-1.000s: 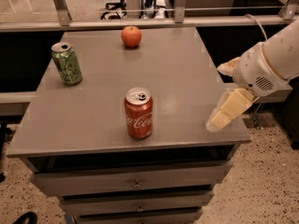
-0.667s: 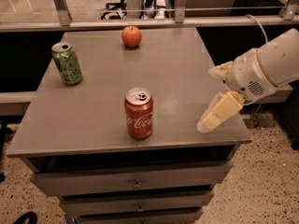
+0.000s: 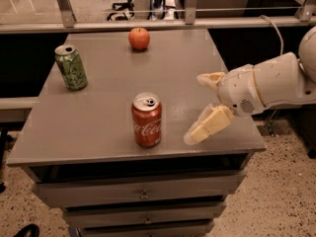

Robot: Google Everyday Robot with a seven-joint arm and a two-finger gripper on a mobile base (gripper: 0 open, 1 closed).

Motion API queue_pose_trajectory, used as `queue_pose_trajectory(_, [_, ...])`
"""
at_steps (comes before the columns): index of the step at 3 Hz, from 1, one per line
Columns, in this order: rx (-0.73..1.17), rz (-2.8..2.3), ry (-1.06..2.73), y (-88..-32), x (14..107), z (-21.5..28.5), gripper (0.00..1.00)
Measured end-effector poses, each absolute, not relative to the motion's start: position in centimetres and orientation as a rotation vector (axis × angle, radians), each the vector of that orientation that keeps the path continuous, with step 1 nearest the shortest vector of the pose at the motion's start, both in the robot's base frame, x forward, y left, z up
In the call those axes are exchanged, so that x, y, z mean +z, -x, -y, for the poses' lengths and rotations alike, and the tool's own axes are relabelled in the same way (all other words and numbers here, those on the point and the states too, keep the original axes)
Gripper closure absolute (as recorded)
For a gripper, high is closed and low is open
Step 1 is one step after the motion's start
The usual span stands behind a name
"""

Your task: Move coke can near green can

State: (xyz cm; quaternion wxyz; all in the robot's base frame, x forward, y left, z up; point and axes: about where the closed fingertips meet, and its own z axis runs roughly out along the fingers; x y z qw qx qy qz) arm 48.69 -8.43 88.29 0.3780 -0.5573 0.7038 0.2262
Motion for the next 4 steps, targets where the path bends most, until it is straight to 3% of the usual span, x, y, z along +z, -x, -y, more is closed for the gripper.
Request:
queue_pose_trajectory(2, [0.738,-1.592,1.389,-48.5,87.7,1.8,0.00])
queue_pose_trajectory(4, [0.889,-1.540,1.341,-48.5,87.0,-1.2,0.41])
